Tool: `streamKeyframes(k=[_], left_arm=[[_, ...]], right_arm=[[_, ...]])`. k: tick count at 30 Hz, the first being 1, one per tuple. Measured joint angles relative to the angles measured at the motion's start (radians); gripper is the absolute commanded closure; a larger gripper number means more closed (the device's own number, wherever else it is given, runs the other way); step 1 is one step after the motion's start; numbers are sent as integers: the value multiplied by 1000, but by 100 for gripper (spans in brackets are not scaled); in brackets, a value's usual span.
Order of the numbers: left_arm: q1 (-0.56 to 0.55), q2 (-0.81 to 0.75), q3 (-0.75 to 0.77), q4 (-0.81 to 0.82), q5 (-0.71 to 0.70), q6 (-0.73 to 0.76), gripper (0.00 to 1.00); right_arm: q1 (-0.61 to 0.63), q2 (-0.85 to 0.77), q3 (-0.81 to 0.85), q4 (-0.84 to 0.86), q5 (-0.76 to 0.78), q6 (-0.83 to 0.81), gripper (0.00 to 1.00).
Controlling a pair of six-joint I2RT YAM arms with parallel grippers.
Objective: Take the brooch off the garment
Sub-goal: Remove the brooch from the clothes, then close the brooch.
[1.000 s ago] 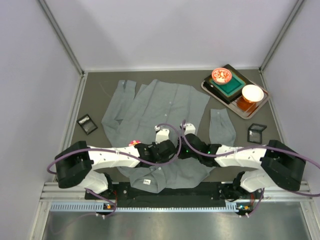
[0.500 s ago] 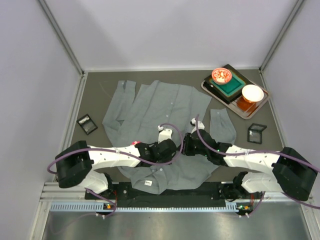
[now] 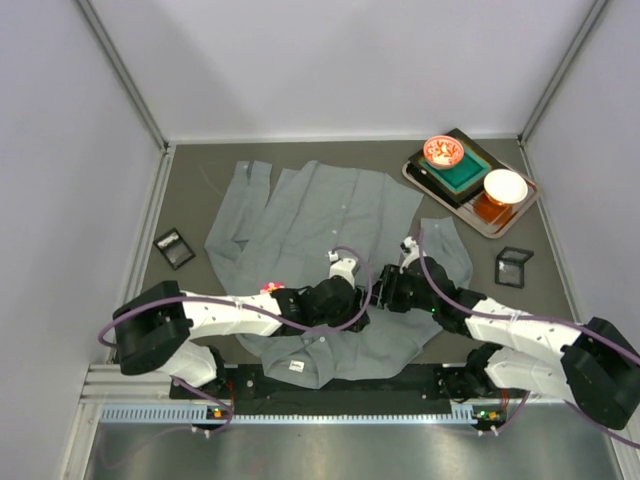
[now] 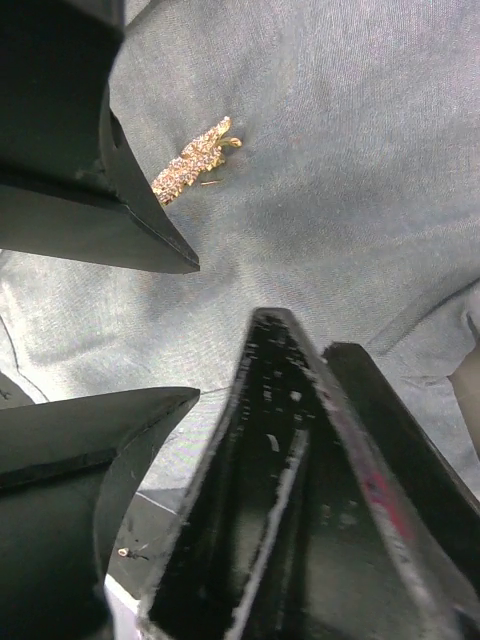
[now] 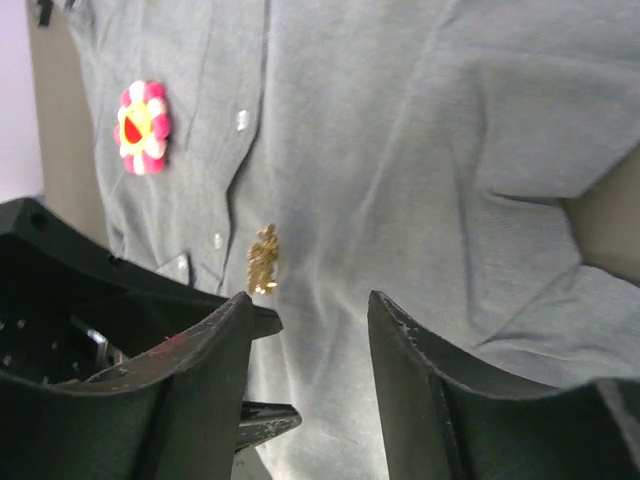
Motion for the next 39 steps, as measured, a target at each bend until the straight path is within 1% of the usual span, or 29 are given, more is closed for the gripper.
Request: streamKeyframes(k=[1,3,6,7,9,10,11,13,14,16,18,22,25,27,29,30,38,39], left_arm=[[0,-3,0,0,1,1,45],[0,-25,-6,0,1,1,44],[0,-150,-60,-9,-20,0,44],[0,-203,-77,-18,-38,-1,43],[0,-292,-105,-37,-79,-11,41],[0,-333,-117,-51,-106,-16,39],[1,-362,-123,-71,-133,-24,34],[6,-394,-126,-124,-189,-44,32],[11,-398,-126,-151,-214,-58,32],[37,-387,-126,-203,-245,-81,31],[78,-359,-126,-240,-250,-101,32],[141,-307,-137,-255,-243,-117,35],[144,-290,-146,-253,-232,-118,36],[144,-278,-147,-253,-225,-121,36],[144,-270,-151,-252,-220,-122,36],[144,-268,-154,-252,-217,-125,36],[144,-259,-173,-252,-210,-143,36],[144,-254,-173,-250,-210,-143,36]], right_arm=[[0,-2,0,4,-17,-3,47],[0,13,0,37,-70,-13,46],[0,71,0,83,-140,-25,48],[0,89,0,94,-158,-26,50],[7,108,1,106,-178,-31,51],[14,114,3,107,-182,-35,51],[25,120,6,109,-185,-38,52],[65,145,32,104,-182,-45,55],[86,162,50,104,-180,-48,57],[116,192,83,109,-176,-50,58],[130,217,97,123,-168,-50,58],[146,275,117,119,-144,-54,59],[151,314,142,111,-127,-62,61],[153,334,159,112,-124,-67,66],[157,345,173,112,-121,-69,68],[159,349,180,112,-120,-69,72],[165,366,187,90,-101,-59,79],[165,366,187,86,-98,-58,84]])
